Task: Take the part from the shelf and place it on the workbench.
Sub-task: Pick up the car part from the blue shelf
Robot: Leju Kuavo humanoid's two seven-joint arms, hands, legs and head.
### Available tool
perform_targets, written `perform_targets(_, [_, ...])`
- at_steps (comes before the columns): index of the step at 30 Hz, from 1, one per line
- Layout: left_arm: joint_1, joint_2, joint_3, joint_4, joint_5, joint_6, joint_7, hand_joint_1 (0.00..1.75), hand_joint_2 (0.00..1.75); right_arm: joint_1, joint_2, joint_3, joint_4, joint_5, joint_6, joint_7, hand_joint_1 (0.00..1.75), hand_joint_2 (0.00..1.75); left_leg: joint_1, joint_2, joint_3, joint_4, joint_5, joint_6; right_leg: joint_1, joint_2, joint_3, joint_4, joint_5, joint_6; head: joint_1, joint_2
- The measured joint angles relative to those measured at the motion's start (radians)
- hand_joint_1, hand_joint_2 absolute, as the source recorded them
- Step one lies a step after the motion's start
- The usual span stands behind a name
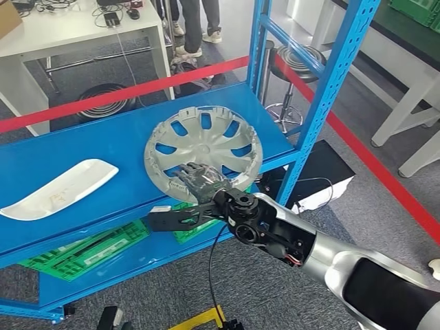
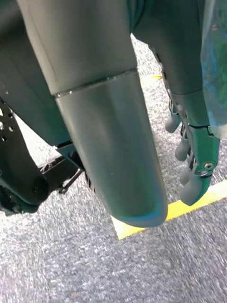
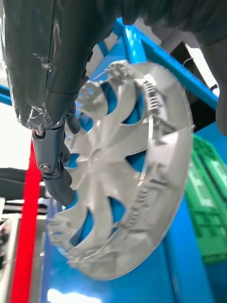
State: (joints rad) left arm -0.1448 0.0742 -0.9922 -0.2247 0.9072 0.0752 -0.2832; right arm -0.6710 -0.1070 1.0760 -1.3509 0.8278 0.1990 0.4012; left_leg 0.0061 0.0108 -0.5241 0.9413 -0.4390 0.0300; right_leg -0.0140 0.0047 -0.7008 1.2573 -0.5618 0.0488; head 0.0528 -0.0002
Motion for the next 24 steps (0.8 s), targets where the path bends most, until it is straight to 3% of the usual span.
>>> perform_targets(1, [0.001, 0.0, 0.0, 0.0, 0.0, 0.0, 0.0, 0.0, 0.0, 0.001, 0.0, 0.0, 0.002, 0.0, 0.001, 0.001, 0.0, 1.75, 0.0, 0.0, -0.004, 0.002, 0.002, -0.001, -0.001, 0.0, 0.026, -0.03, 0.023, 0.001, 0.004, 0.0])
perform_targets(3, [0.003, -0.001, 0.0, 0.0, 0.001, 0.0, -0.001, 0.0, 0.0, 0.002, 0.0, 0.0, 0.005, 0.0, 0.001, 0.004, 0.0, 1.75, 0.0, 0.0, -0.009, 0.009, 0.002, -0.006, -0.003, -0.001, 0.114, -0.166, 0.075, -0.001, 0.011, 0.0])
perform_targets(5, [0.003, -0.002, 0.0, 0.0, 0.001, 0.001, -0.002, 0.0, 0.0, 0.002, 0.0, -0.001, 0.007, 0.0, 0.001, 0.008, 0.0, 1.75, -0.002, -0.001, -0.015, 0.016, 0.002, -0.015, 0.0, -0.001, 0.171, -0.267, 0.092, -0.009, 0.012, 0.0])
perform_targets(7, [0.003, -0.002, 0.001, 0.0, 0.003, 0.003, -0.003, 0.0, 0.0, 0.005, 0.0, -0.001, 0.013, 0.001, 0.001, 0.016, 0.0, 1.75, -0.005, -0.001, -0.022, 0.022, 0.004, -0.02, 0.003, 0.0, 0.178, -0.292, 0.085, -0.021, 0.008, 0.0])
perform_targets(11, [0.006, -0.001, 0.001, 0.0, 0.005, 0.007, -0.005, 0.0, 0.0, 0.017, -0.002, -0.006, 0.03, 0.002, 0.001, 0.028, 0.0, 1.75, -0.006, 0.001, -0.025, 0.022, 0.006, -0.005, 0.004, 0.001, 0.177, -0.3, 0.082, -0.029, -0.008, 0.0])
perform_targets(18, [0.012, -0.001, 0.002, 0.0, 0.007, 0.007, -0.009, 0.0, 0.0, 0.03, -0.02, -0.016, 0.06, 0.028, 0.0, 0.077, 0.0, 1.75, -0.005, 0.0, -0.023, 0.013, 0.014, -0.018, 0.007, 0.0, 0.174, -0.299, 0.083, -0.037, -0.017, 0.0])
perform_targets(24, [0.014, 0.0, 0.002, 0.0, 0.007, 0.007, -0.012, 0.0, 0.0, 0.051, -0.067, -0.054, 0.075, 0.037, -0.006, 0.121, 0.0, 1.75, -0.005, 0.0, -0.024, 0.013, 0.011, -0.025, 0.006, 0.0, 0.175, -0.299, 0.082, -0.039, -0.017, 0.0])
